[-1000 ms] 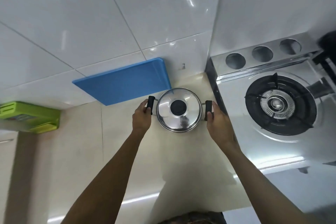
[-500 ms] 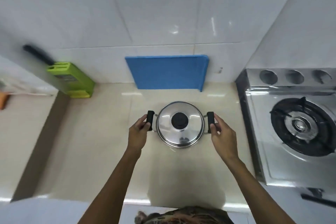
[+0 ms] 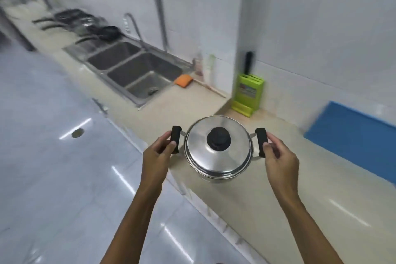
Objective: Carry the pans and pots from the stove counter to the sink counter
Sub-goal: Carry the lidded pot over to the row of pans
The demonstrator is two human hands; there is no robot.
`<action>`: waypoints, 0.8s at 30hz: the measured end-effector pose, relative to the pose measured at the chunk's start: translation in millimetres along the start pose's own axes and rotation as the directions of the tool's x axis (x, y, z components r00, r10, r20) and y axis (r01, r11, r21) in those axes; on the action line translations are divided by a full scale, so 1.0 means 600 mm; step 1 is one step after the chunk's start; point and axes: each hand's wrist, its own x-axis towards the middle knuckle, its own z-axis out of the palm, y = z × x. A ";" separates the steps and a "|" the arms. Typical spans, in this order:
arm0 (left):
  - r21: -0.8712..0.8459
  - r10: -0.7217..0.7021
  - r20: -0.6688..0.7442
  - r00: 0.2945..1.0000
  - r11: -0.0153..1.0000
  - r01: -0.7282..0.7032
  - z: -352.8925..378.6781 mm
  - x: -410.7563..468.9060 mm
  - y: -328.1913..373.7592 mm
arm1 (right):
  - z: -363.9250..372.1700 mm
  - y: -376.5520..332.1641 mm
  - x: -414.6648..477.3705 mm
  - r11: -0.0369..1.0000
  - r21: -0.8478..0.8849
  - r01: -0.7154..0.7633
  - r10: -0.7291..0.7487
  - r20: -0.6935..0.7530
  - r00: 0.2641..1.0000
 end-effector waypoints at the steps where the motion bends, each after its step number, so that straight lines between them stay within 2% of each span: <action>1: -0.004 0.009 -0.050 0.999 1.000 -0.010 -0.050 0.013 0.005 | 0.048 -0.026 -0.002 0.999 0.036 0.018 -0.019 0.033 0.999; 7: -0.052 -0.014 -0.271 0.962 0.999 0.000 -0.300 0.071 0.025 | 0.302 -0.163 -0.029 0.985 0.154 0.080 -0.111 0.201 0.973; 11: -0.108 -0.061 -0.388 0.919 0.994 0.020 -0.436 0.129 0.014 | 0.464 -0.230 -0.041 0.980 0.164 0.109 -0.159 0.331 0.930; 20: -0.199 -0.166 -0.532 0.830 0.978 0.068 -0.704 0.347 -0.039 | 0.868 -0.346 0.000 0.979 0.176 0.100 -0.178 0.513 0.840; 24: -0.186 -0.165 -0.551 0.818 0.980 0.072 -0.823 0.484 -0.014 | 1.045 -0.427 0.030 0.979 0.178 0.101 -0.183 0.545 0.818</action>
